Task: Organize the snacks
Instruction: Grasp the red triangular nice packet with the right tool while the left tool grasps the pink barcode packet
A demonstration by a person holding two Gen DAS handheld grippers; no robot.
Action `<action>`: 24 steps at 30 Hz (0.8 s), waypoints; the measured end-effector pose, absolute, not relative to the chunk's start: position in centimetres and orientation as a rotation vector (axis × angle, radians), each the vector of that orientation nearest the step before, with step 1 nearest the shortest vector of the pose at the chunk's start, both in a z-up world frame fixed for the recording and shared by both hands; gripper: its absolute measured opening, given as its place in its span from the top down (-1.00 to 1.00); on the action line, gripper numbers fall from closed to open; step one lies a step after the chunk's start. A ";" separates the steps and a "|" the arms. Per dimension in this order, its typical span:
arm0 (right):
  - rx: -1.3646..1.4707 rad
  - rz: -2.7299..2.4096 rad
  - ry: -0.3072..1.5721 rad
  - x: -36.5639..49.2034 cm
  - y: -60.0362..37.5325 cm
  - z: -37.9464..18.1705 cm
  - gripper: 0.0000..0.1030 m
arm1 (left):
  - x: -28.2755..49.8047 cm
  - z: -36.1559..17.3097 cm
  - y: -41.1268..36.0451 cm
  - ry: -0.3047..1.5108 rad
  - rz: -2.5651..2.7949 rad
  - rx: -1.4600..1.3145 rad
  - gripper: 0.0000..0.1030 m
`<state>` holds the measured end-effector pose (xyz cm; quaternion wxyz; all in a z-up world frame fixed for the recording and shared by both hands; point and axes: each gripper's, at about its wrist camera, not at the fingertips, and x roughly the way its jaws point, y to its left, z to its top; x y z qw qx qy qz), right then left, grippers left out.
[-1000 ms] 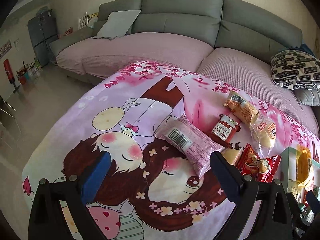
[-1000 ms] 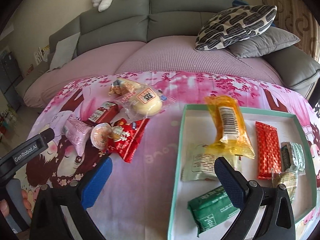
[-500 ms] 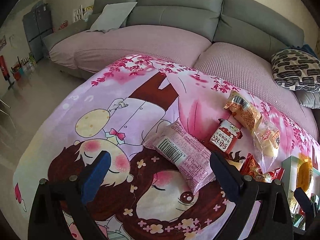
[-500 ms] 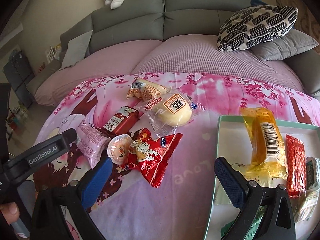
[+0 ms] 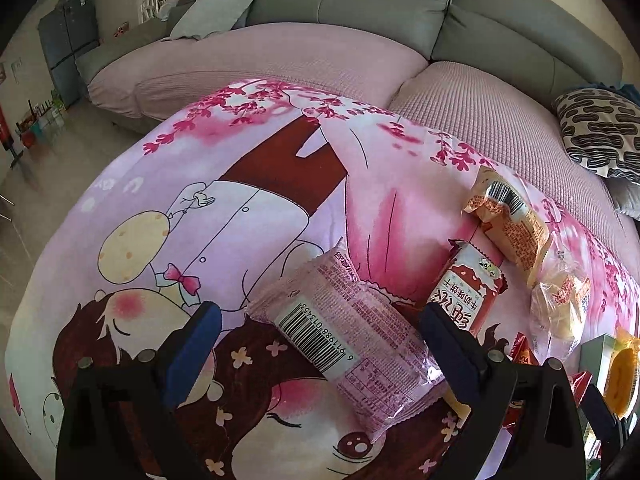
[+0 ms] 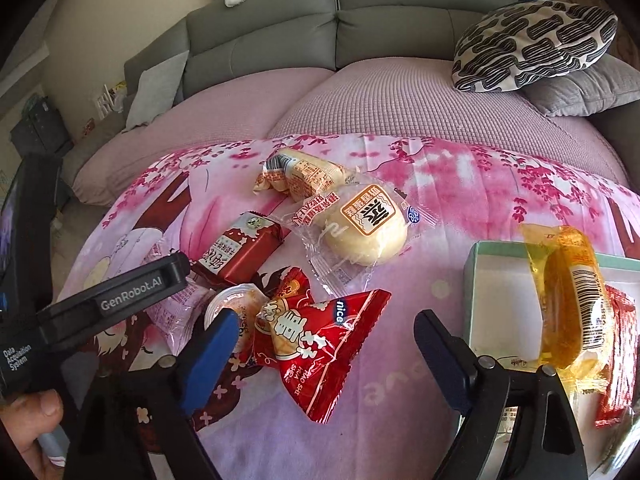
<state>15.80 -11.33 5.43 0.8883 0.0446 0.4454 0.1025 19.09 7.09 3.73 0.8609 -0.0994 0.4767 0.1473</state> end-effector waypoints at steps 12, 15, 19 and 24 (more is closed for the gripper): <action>0.123 0.236 0.940 15.7 -12.0 5.2 -0.34 | 18.0 2.7 9.4 1.067 0.391 -0.173 -0.93; 0.140 0.250 0.946 15.8 -12.1 5.1 -0.33 | 17.7 2.6 10.3 1.072 0.411 -0.177 -0.93; 0.132 0.264 0.959 15.9 -11.8 4.6 -0.25 | 17.7 1.6 10.7 1.108 0.416 -0.188 -0.93; 0.140 0.273 0.954 15.9 -11.6 4.5 -0.11 | 17.4 1.4 10.7 1.078 0.423 -0.187 -0.93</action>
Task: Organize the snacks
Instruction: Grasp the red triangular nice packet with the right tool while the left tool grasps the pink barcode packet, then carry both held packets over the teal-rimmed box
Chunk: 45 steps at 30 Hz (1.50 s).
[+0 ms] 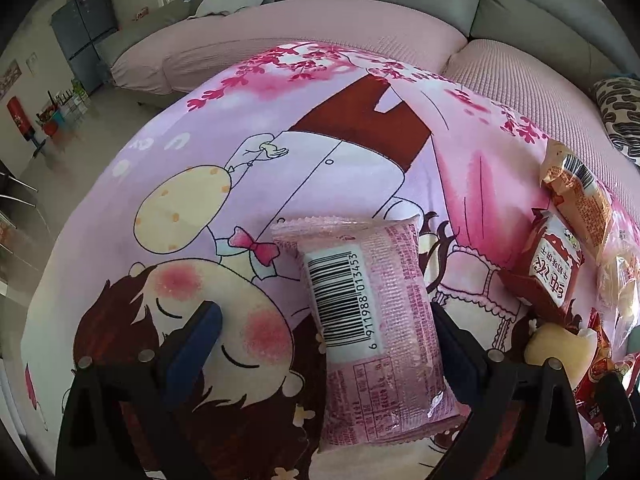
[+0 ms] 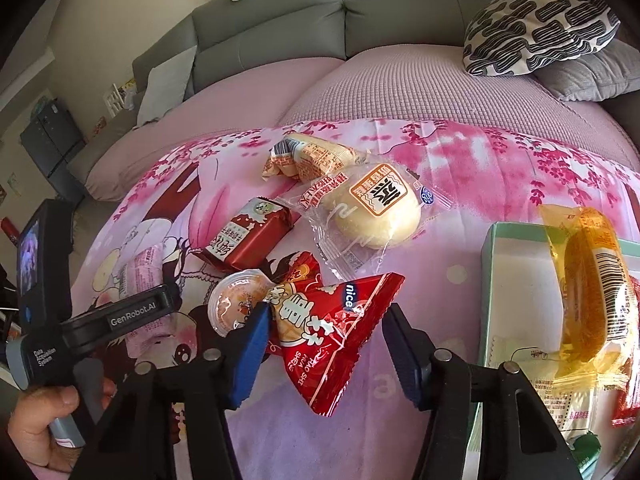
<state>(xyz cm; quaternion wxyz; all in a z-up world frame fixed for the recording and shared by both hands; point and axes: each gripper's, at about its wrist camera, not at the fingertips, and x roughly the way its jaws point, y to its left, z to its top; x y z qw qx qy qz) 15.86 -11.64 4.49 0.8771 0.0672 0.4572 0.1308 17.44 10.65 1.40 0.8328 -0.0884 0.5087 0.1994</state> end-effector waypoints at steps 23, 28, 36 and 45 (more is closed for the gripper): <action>0.162 0.284 0.925 15.1 -12.2 5.9 0.12 | 16.4 2.7 7.7 1.019 0.316 -0.165 0.21; 0.171 0.282 0.892 14.4 -12.8 7.1 0.12 | 15.6 4.1 7.3 0.987 0.298 -0.172 0.21; 0.203 0.255 0.844 13.2 -14.7 9.1 0.12 | 14.8 7.5 6.1 0.908 0.248 -0.178 0.21; 0.246 0.223 0.825 11.7 -17.1 9.8 0.12 | 14.3 9.6 3.4 0.862 0.193 -0.147 0.21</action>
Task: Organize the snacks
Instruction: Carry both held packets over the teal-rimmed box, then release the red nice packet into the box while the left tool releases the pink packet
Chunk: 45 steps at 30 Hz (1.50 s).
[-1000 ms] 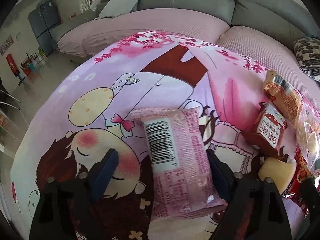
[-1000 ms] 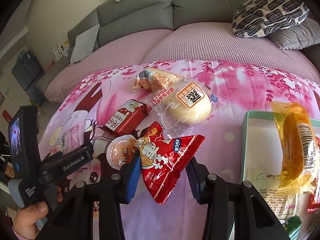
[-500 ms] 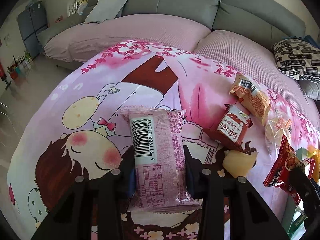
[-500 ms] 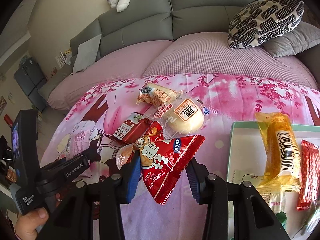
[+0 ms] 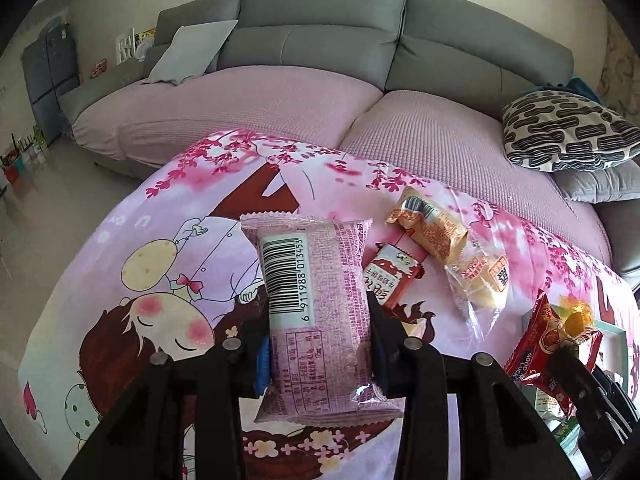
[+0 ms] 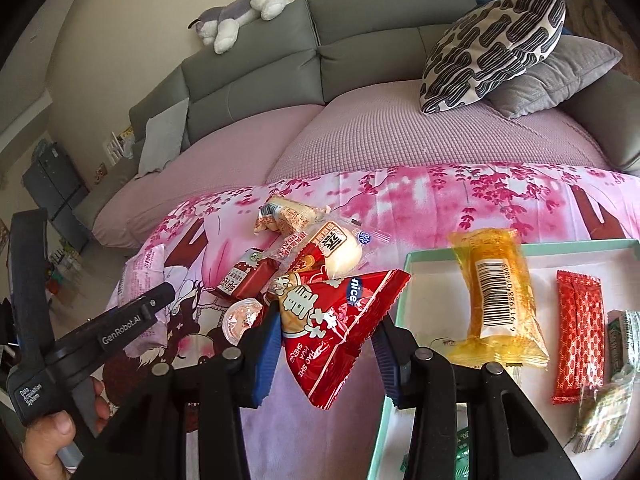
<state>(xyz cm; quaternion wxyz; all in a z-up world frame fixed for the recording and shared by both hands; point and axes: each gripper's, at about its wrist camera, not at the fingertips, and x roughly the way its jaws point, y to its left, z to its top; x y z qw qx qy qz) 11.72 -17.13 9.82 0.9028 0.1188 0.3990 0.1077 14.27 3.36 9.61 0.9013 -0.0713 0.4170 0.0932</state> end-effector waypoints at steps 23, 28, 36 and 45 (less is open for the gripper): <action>0.394 -0.114 0.729 7.4 -33.6 11.5 0.11 | 12.2 11.1 -13.6 0.849 -0.145 0.028 0.21; 0.436 -0.195 0.703 5.8 -37.3 11.9 0.11 | 11.0 10.8 -17.9 0.847 -0.236 0.084 0.21; 0.461 -0.237 0.680 4.3 -40.1 12.2 0.11 | 9.3 10.4 -22.9 0.859 -0.332 0.142 0.20; 0.480 -0.235 0.697 4.0 -40.8 11.5 0.11 | 8.9 9.3 -25.0 0.893 -0.358 0.170 0.20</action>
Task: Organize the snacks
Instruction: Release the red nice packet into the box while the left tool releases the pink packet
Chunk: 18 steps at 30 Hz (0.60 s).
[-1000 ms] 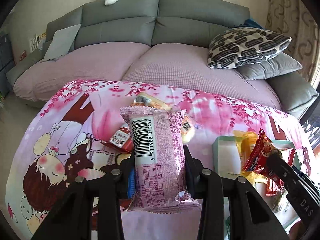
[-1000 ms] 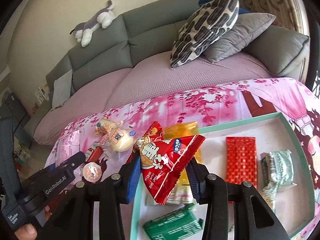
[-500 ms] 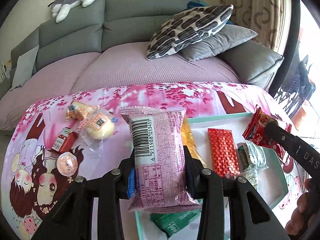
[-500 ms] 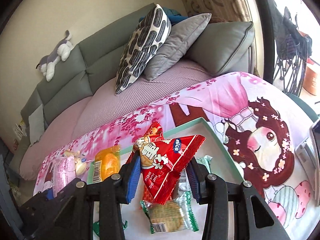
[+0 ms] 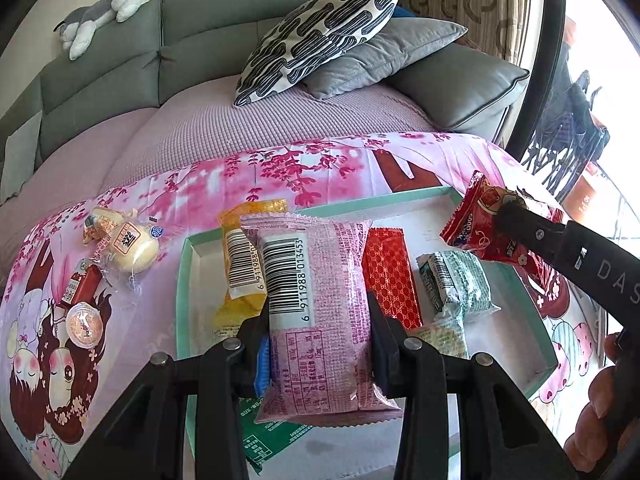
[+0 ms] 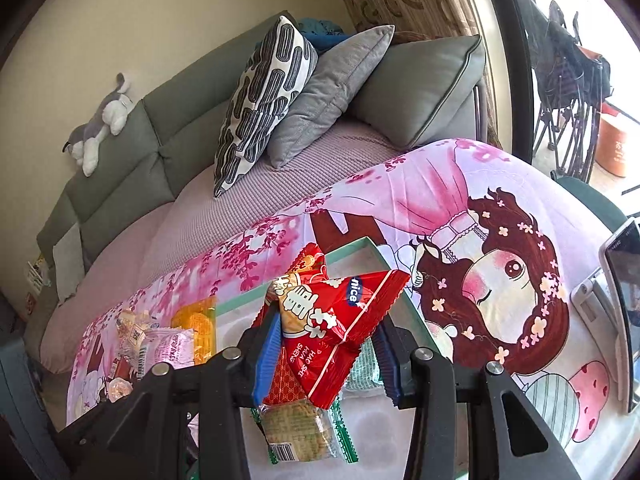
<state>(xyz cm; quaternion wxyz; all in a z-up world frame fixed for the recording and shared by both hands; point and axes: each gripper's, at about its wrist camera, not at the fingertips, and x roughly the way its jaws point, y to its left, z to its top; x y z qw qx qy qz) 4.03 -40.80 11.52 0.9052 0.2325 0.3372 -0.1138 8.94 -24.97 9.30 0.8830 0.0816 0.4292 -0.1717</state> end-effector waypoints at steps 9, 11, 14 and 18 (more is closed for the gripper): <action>0.471 -0.205 0.746 5.0 -39.8 10.4 0.11 | 9.5 8.3 -24.9 0.932 -0.352 0.160 0.20; 0.471 -0.198 0.759 5.3 -39.6 10.0 0.11 | 9.8 8.0 -24.8 0.946 -0.341 0.157 0.20; 0.473 -0.186 0.785 5.8 -39.2 9.3 0.11 | 10.0 7.6 -24.7 0.964 -0.330 0.151 0.20; 0.473 -0.175 0.815 6.3 -38.8 8.5 0.11 | 10.2 7.1 -24.6 0.992 -0.323 0.145 0.19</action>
